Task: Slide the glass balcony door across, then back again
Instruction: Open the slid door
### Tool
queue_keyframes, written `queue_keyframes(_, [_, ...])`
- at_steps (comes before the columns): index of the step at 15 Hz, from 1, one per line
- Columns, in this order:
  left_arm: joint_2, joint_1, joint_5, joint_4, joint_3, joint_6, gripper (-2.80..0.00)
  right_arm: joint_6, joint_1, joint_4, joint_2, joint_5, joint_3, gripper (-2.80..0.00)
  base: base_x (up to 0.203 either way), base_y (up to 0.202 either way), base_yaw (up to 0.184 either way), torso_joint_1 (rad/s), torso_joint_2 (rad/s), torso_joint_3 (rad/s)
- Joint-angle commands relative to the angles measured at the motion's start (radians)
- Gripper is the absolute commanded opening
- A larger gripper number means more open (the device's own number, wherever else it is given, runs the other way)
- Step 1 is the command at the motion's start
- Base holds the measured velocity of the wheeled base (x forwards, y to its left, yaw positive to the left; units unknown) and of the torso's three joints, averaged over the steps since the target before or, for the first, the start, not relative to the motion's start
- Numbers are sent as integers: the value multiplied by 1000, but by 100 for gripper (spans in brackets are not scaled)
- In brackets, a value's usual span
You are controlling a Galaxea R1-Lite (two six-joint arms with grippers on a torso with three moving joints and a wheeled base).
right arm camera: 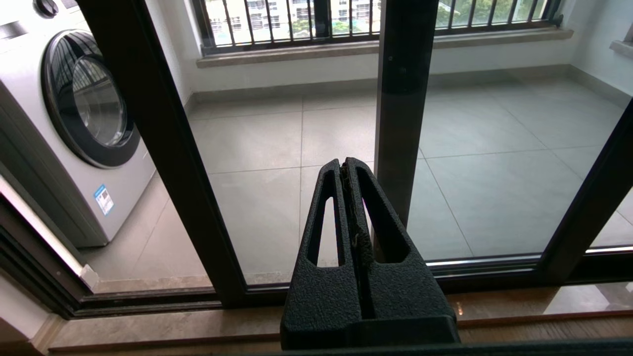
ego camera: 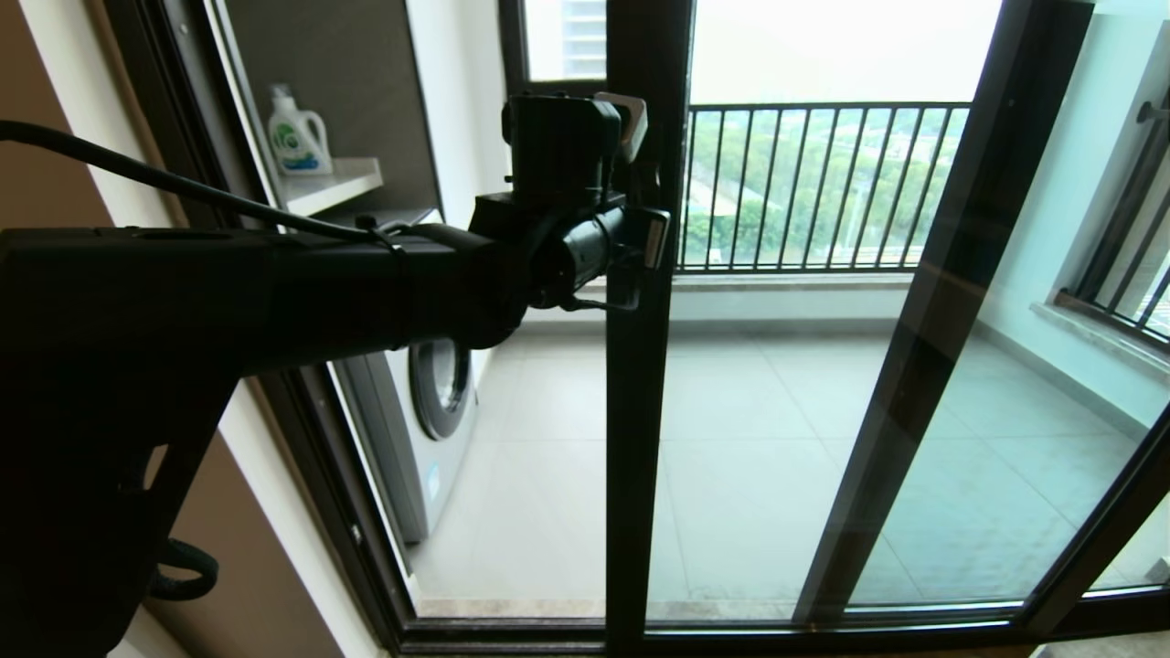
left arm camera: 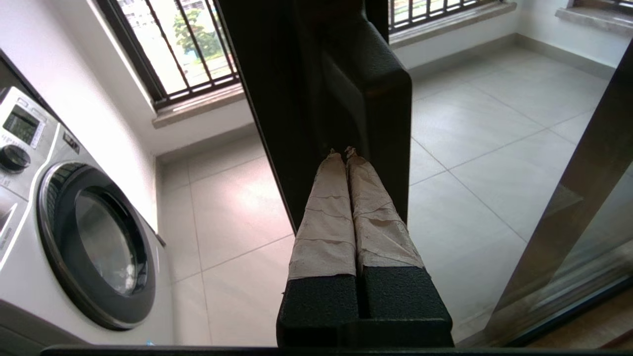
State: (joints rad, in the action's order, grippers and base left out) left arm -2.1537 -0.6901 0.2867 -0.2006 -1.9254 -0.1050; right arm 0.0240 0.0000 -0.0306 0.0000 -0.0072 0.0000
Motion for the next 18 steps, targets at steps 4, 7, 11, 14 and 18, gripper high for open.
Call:
queue_keyframes(4, [285, 31, 18, -3, 251, 38, -280, 0, 0, 0, 0, 0, 12, -280, 0, 0, 0, 0, 0, 0])
queue_keyframes(7, [510, 58, 20, -3, 473, 45, -280, 0, 0, 0, 0, 0, 12, -280, 0, 0, 0, 0, 0, 0])
queue_keyframes(11, [855, 180, 21, -1, 792, 40, -280, 0, 0, 0, 0, 0, 12, -280, 0, 0, 0, 0, 0, 0])
queue_keyframes(14, [1123, 332, 21, 6, 990, 22, -280, -1, 0, 0, 0, 1, 12, -280, 0, 0, 0, 0, 0, 0])
queue_keyframes(18, [1444, 526, 16, 10, 1264, 6, -280, 0, 0, 0, 0, 0, 12, -280, 0, 0, 0, 0, 0, 0])
